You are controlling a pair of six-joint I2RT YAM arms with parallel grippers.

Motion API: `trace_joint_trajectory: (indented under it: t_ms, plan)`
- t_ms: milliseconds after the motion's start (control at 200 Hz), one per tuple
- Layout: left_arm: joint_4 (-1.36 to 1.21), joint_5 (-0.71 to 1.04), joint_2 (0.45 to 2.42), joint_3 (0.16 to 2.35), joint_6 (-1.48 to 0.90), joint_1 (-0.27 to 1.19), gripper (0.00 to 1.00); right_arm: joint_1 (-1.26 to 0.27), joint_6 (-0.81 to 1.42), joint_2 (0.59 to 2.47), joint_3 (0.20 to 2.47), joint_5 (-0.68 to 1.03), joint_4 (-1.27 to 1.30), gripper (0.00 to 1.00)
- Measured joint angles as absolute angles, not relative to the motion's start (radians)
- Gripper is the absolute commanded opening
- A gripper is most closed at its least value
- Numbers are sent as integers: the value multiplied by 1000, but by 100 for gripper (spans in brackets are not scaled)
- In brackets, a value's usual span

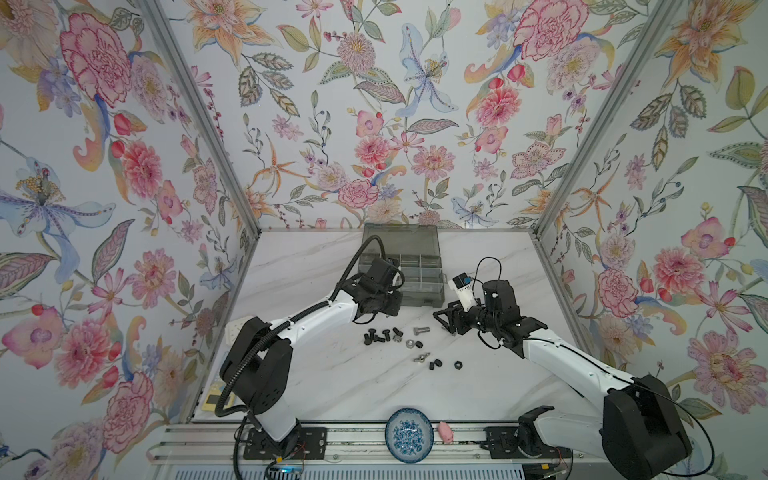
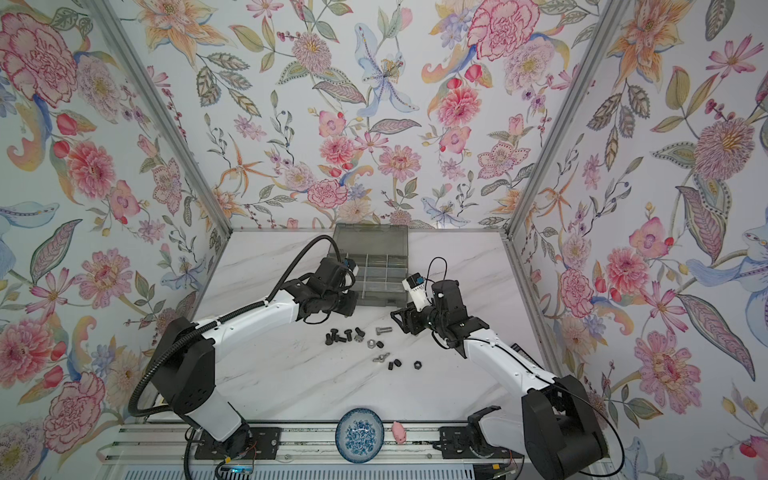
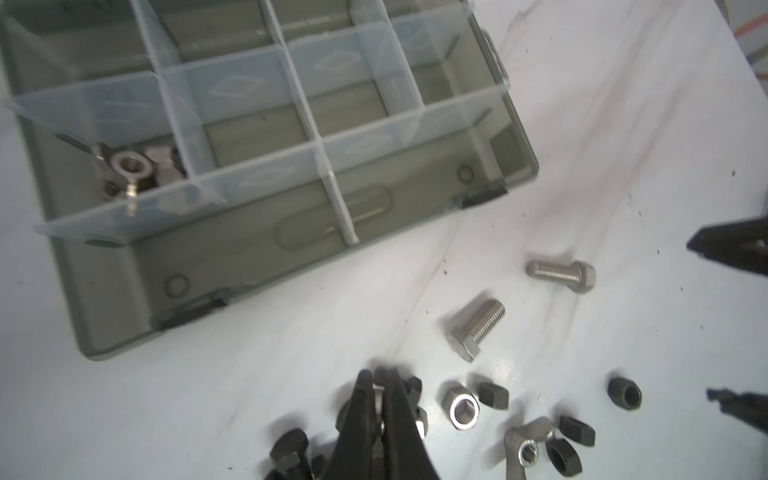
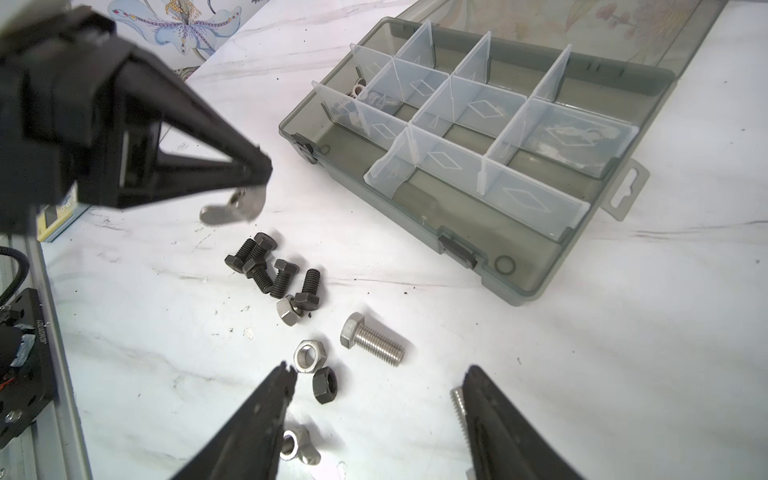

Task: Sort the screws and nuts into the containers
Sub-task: 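Lift the wing nut with the left gripper and carry it over the box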

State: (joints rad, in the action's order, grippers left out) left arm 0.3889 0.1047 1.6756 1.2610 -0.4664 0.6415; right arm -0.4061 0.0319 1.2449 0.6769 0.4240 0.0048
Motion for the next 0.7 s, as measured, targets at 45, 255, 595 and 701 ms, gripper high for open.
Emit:
trace_joint_trajectory:
  t_ms: [45,255,595,701]
  plan:
    - [379,100,1684,1289,-456,606,0,-404,32,1245,677,426,5,68]
    - [278,97,1809,1421,-430,463,0,-402,33,1235,677,427,5,68]
    - [239,102,2073,1567,-406,394,0,-402,36,1213,677,427,5,68]
    - [238,104,2083,1567,-406,385,0,-402,41,1205,677,426,4,68]
